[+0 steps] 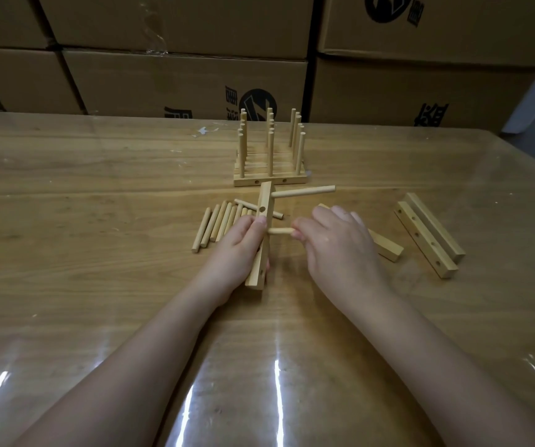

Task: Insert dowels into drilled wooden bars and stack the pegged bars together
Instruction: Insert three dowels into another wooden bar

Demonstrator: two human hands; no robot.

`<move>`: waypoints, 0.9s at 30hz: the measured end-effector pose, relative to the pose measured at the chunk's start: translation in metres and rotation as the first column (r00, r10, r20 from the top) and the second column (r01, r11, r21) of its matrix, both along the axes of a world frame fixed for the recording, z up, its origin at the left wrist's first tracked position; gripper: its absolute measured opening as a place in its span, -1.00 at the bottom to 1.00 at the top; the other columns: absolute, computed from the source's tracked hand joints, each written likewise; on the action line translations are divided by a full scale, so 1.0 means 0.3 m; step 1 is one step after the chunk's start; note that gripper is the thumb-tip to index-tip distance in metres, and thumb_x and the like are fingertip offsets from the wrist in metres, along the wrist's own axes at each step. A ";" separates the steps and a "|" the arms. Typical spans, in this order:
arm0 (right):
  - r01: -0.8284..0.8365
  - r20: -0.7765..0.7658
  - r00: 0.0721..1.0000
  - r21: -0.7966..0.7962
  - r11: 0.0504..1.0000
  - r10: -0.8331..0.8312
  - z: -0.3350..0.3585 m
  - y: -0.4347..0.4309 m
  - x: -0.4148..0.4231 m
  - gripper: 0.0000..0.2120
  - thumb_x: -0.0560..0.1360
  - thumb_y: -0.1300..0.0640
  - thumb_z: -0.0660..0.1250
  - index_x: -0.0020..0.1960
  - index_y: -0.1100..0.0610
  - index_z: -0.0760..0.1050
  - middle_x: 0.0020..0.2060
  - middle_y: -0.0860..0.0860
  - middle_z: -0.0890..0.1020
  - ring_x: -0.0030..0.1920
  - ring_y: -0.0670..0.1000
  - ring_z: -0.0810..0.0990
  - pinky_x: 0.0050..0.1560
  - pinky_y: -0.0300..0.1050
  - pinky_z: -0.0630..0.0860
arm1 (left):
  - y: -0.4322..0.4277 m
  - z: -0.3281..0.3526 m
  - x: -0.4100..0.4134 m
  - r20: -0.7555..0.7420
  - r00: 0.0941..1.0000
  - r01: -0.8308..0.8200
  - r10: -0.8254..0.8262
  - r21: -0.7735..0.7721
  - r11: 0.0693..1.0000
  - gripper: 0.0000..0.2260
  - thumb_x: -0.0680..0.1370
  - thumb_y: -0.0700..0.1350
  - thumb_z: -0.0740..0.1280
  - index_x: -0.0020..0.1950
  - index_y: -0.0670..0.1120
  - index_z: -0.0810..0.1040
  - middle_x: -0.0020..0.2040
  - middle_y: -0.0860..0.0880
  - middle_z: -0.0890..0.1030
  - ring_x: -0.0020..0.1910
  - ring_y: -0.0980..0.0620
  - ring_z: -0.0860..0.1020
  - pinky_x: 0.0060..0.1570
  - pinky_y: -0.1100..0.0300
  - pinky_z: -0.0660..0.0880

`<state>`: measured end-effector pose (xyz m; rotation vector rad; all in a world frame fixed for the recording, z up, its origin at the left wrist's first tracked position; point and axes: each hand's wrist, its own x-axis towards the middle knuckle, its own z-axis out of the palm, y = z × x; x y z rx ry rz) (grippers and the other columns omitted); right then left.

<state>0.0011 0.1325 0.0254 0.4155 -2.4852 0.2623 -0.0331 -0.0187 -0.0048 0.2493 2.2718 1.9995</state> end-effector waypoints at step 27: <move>0.318 0.736 0.654 -0.474 0.821 0.172 0.043 0.059 -0.021 -0.72 0.57 -0.02 0.20 -0.23 -0.03 0.61 -0.20 -0.13 0.56 -0.10 -0.12 0.47 -0.27 -0.23 0.29 | 0.020 0.014 0.025 -0.195 0.980 -0.021 -0.042 -0.314 0.949 -0.80 0.63 0.03 0.12 -0.16 0.05 0.40 -0.26 0.06 0.46 -0.27 0.11 0.43 -0.23 0.23 0.37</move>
